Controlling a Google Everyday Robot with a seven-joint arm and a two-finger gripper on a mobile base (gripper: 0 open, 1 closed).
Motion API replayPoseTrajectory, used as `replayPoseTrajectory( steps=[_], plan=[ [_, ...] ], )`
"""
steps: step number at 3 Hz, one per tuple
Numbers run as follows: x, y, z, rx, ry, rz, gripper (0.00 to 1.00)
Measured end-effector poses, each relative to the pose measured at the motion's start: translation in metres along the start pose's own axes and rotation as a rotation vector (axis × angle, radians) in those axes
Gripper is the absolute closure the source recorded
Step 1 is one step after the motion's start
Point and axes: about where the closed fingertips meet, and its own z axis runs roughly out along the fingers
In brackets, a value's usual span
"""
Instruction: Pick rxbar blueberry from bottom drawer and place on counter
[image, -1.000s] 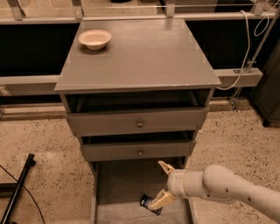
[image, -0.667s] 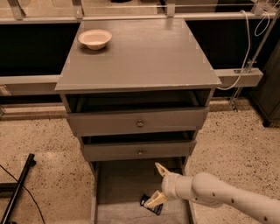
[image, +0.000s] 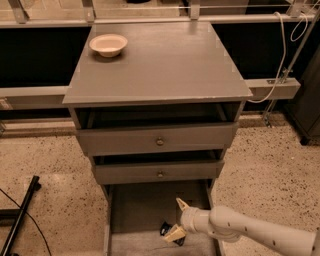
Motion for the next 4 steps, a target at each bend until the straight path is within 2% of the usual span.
replayPoseTrajectory(
  steps=[2,3,4],
  plan=[
    [0.063,0.008,0.058,-0.035,0.092,0.104,0.00],
    [0.075,0.004,0.073,-0.059,0.025,0.170,0.00],
    [0.073,0.006,0.074,-0.089,0.013,0.173,0.00]
  ],
)
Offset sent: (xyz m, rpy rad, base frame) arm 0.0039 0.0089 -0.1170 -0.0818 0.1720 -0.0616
